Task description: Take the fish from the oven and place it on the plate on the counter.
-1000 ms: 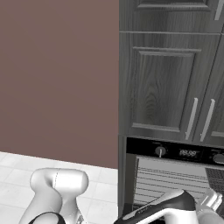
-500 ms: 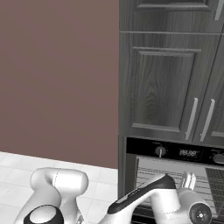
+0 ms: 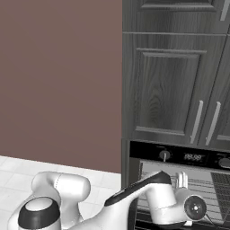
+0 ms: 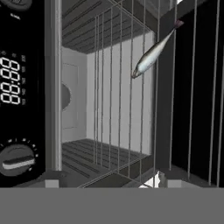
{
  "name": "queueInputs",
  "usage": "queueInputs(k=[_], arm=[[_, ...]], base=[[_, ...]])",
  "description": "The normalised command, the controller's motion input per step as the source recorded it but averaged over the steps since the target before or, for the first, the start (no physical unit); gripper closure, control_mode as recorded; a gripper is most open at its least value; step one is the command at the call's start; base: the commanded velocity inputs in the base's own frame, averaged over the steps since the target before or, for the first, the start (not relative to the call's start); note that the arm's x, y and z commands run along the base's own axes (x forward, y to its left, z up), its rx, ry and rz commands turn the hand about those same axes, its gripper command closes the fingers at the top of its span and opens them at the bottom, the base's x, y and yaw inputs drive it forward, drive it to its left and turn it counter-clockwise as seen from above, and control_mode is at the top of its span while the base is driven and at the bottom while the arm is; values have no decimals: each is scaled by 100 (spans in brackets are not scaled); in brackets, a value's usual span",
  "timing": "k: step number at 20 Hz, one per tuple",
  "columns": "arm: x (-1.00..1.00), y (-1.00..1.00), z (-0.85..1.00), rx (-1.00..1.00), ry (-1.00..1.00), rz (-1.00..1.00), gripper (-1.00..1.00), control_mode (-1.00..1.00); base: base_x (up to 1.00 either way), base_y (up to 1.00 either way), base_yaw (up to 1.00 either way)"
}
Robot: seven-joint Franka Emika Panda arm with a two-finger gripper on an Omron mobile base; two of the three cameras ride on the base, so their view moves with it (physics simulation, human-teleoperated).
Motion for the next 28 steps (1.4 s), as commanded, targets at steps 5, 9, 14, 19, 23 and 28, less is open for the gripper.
queueInputs(k=[5, 9, 14, 19, 23, 28], arm=[[0, -7, 0, -5, 27, 17, -100, -100], [0, -17, 0, -6, 34, 22, -100, -100], [0, -14, 0, -7, 23, 36, -100, -100], [-1, -8, 0, -5, 6, 53, -100, -100], [-4, -6, -11, 0, 2, 51, -100, -100], [-10, -5, -21, 0, 0, 44, -100, -100]], base=[[0, 0, 0], [0, 0, 0], [0, 0, 0], [0, 0, 0], [0, 0, 0], [0, 0, 0]])
